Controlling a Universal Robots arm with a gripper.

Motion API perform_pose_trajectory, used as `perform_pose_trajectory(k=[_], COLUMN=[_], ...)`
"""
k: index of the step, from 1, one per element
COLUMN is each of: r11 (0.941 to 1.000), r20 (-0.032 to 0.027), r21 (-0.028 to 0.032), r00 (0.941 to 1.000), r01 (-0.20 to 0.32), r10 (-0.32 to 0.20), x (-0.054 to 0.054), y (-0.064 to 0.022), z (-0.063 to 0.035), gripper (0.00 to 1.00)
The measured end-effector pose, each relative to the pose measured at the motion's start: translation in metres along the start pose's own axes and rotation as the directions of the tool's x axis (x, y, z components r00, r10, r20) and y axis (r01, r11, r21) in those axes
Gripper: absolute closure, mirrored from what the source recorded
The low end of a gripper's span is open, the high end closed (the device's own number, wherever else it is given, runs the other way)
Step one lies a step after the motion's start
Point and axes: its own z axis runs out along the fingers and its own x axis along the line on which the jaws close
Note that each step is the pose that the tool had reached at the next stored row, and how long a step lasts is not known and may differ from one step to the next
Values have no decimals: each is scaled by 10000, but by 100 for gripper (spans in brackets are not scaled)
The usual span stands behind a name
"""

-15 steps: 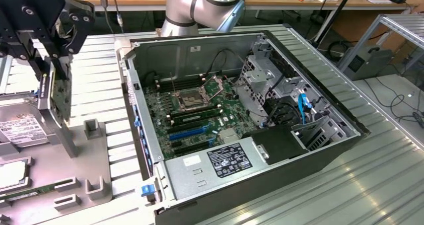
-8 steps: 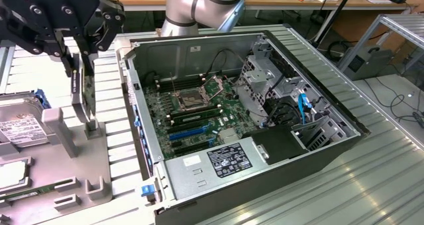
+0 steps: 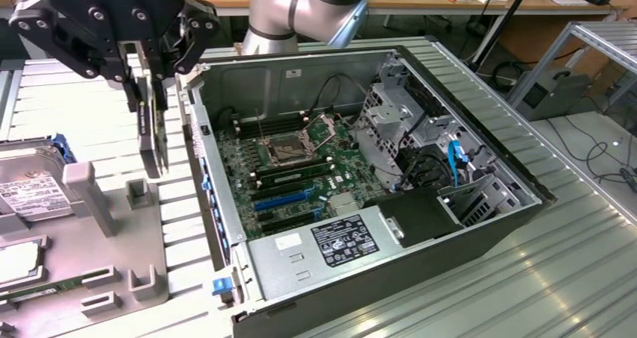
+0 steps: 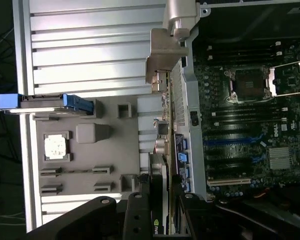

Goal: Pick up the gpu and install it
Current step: 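Pick up the gpu and move the gpu toward the slot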

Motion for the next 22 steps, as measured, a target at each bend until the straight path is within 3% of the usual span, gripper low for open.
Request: perform_pose_trajectory(k=[22], r11=[10000], r20=[-117], r21=[-21], r00=[9999], r01=[-11], r10=[11], x=[-600], y=[43], z=[6], gripper=[73])
